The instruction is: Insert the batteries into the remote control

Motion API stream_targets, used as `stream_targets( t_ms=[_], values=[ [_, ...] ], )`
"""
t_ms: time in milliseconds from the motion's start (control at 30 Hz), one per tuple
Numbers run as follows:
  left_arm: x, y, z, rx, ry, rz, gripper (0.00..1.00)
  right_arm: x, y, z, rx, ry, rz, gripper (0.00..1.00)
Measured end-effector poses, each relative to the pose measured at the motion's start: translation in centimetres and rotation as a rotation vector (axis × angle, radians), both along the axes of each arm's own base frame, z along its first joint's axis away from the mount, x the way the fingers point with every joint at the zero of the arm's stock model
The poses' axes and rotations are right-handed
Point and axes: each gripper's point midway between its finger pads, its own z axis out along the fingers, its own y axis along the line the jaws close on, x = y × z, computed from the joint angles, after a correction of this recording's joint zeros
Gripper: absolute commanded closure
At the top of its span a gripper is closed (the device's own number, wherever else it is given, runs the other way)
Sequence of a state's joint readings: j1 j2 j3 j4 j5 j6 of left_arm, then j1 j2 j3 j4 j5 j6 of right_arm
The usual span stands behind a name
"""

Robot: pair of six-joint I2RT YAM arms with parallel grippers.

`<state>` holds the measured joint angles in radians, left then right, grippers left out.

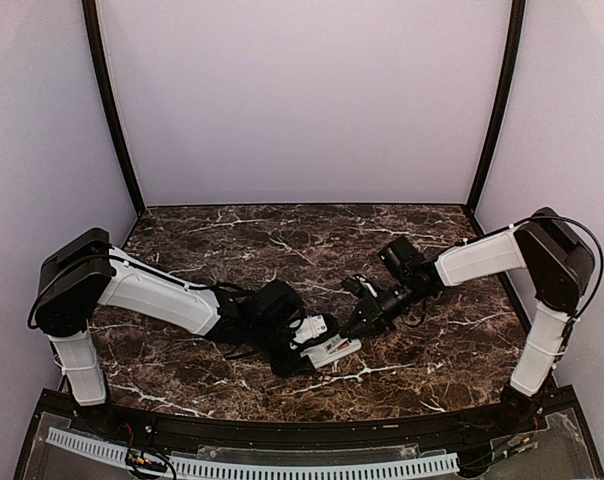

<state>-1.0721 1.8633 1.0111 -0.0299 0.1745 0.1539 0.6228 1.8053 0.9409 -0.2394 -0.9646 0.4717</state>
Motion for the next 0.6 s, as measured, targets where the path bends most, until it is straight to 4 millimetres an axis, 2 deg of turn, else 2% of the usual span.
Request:
stream_targets(
  t_ms=[133, 400, 500, 600],
  values=[
    [0.02, -0.02, -0.04, 0.004, -0.008, 0.002, 0.44, -0.11, 0.09, 0.01, 0.01, 0.012, 0.005, 1.0],
    [-0.3, -0.11, -0.07, 0.007, -0.013, -0.016, 0.32, -0.14, 0.07, -0.09, 0.008, 0.015, 0.005, 1.0],
    [-0.33, -0.11, -0.06, 0.007, -0.014, -0.019, 0.34, -0.09, 0.06, -0.15, 0.005, 0.013, 0.003, 1.0],
    [-0.34, -0.12, -0.05, 0.007, -0.014, -0.022, 0.4, -0.07, 0.06, -0.18, 0.004, 0.012, 0.002, 1.0]
  ],
)
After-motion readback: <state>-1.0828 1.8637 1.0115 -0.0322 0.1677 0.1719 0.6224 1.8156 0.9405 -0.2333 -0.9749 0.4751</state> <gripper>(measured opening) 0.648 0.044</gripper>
